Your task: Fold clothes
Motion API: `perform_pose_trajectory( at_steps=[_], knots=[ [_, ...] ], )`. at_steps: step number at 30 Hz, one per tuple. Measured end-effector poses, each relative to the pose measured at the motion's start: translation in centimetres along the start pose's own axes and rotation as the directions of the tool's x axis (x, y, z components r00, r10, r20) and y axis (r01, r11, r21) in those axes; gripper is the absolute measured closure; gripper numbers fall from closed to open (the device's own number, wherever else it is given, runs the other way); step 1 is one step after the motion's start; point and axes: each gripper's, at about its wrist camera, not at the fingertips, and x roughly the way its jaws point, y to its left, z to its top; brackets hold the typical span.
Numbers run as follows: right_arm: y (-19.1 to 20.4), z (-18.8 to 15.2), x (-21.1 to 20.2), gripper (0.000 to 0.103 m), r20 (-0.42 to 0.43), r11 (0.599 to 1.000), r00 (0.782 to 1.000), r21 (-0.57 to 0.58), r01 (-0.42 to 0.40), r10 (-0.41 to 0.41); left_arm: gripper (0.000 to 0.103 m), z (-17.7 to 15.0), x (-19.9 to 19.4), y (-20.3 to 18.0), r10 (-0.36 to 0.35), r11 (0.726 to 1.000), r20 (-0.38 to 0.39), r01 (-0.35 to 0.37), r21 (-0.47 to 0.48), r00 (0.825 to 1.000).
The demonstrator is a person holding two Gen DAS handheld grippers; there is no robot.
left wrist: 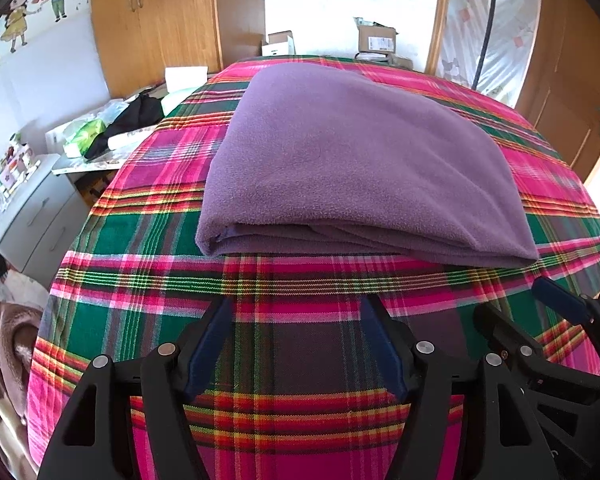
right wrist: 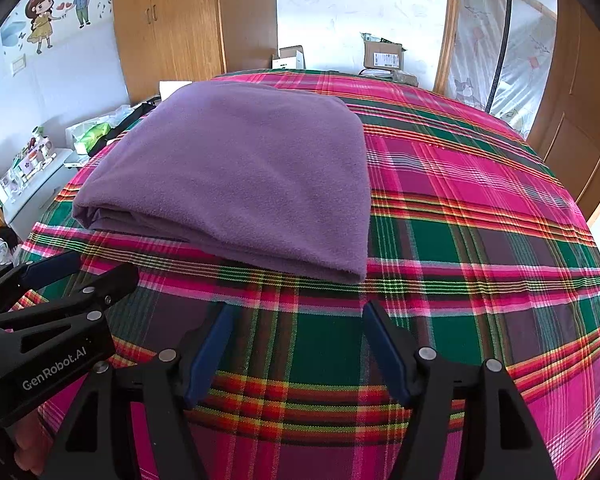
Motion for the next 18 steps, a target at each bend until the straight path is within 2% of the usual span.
perform_pose_trajectory(
  at_steps=[18],
  knots=[
    [-0.03, 0.00, -0.01, 0.035, 0.000, 1.000, 1.000, -0.001, -0.001, 0.001, 0.032, 0.05, 0.08, -0.12, 0.004, 1.000, 0.015, -0.004, 0.000, 1.000]
  ],
)
